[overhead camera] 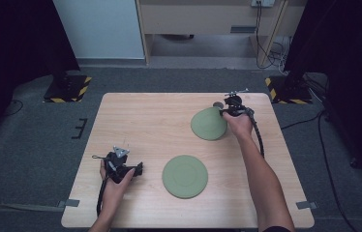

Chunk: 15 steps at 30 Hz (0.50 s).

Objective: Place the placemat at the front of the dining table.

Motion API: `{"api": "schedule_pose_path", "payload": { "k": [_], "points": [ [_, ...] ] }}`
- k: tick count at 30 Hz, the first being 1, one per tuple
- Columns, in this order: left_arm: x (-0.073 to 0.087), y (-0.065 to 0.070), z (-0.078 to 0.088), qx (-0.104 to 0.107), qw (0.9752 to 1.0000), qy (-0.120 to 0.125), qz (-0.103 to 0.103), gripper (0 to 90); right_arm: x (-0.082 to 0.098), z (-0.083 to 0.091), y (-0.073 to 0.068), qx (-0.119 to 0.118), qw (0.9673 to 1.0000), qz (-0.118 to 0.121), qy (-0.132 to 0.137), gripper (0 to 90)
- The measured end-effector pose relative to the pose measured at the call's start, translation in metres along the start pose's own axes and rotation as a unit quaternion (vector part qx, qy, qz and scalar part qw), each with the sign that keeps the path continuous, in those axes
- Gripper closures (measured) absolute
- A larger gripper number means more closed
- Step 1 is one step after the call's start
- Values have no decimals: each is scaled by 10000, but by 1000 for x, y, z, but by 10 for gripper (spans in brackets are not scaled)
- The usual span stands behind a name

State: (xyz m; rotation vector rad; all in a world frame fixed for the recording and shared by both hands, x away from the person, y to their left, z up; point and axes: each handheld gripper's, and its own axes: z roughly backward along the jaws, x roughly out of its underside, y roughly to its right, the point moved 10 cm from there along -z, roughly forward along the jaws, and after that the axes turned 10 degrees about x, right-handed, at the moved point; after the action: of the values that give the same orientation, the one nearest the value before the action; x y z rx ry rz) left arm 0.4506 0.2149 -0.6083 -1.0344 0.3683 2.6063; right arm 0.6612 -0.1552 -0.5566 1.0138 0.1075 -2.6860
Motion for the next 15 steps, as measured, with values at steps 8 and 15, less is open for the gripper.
{"api": "schedule_pose_path", "payload": {
  "k": [8,15],
  "points": [
    [0,0,0,-9,10000,1,6,0,2,-1,5,4,10000,-28,-5,853],
    [0,0,0,-12,10000,3,8,0,7,-2,10,33,10000,-88,-33,851]
  ]
}}
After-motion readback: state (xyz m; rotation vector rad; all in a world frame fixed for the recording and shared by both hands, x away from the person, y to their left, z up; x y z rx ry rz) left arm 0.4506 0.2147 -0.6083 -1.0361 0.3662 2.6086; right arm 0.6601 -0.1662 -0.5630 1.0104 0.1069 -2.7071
